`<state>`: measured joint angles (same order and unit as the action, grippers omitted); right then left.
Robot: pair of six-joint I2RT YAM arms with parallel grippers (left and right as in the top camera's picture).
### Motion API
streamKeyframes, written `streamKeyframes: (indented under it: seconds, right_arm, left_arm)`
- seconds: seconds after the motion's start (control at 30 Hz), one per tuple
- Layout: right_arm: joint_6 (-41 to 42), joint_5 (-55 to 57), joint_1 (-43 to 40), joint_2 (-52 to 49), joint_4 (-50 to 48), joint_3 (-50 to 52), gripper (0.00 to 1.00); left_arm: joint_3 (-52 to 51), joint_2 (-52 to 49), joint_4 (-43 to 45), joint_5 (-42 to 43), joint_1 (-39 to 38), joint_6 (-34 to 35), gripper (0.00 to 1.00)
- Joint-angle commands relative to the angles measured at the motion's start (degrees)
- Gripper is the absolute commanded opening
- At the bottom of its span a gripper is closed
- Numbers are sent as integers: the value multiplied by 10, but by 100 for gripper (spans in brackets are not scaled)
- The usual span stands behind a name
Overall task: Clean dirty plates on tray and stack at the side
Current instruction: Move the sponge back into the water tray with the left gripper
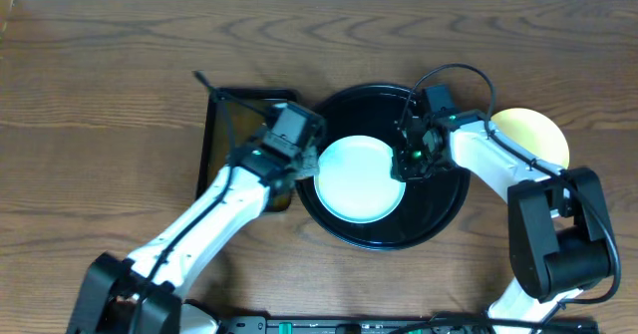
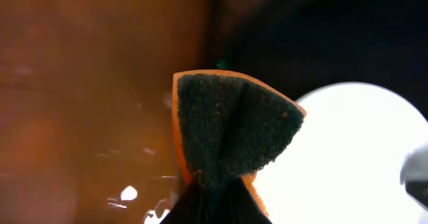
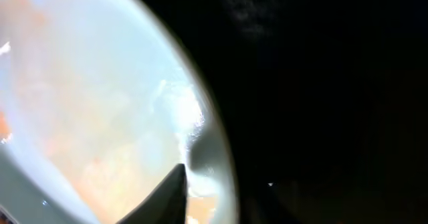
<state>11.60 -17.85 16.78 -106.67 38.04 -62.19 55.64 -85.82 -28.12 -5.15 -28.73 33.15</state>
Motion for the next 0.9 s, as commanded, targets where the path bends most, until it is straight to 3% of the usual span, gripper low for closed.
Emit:
streamKeyframes:
  seconds: [0.0,0.23,0.47,0.67,0.87]
  right_arm:
    - [2,41,5,-14,-13,11,28]
    - [2,41,5,-14,-14,11,24]
    - [2,41,5,-14,-12,11,23]
    - [2,41,5,-14,-10,11,21]
    - [2,41,5,-14,-9,11,20]
  left_arm:
    - [-5,-1,-10,-33,49,-6,7]
    - [-6,-58,25,75,144,-113,7]
    - [-5,-153,83,317,237,-221,7]
    - [-6,-211,69,262,320,-220,7]
    - [-5,-170,66,268,332,-222,7]
